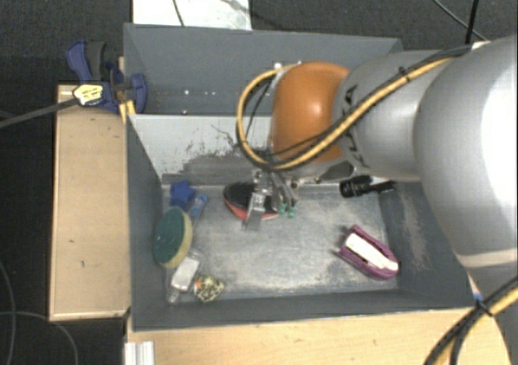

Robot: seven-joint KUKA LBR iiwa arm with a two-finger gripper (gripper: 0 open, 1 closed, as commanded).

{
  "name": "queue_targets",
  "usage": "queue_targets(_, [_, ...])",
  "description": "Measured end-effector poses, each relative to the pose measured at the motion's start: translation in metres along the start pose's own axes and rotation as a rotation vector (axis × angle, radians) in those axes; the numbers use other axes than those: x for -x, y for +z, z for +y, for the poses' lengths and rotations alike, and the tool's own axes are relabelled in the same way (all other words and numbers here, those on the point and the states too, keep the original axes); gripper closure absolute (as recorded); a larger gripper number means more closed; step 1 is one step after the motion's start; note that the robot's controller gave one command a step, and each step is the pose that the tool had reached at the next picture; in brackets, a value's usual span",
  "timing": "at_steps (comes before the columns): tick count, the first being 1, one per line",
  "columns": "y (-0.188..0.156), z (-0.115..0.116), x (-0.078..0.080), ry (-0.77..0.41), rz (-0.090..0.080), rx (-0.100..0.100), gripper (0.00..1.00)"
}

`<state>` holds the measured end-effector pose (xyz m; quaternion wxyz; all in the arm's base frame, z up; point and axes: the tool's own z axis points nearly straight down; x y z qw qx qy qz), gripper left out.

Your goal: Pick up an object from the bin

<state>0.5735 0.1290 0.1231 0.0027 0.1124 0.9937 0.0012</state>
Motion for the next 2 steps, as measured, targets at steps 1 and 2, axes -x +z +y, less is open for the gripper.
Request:
queue_targets(1, [-0.028, 0.000, 0.001, 0.000, 0.001, 0.000, 1.00])
queue_targets(2, [-0.063, 0.000, 0.003, -0.001, 0.000, 0.000, 1.00])
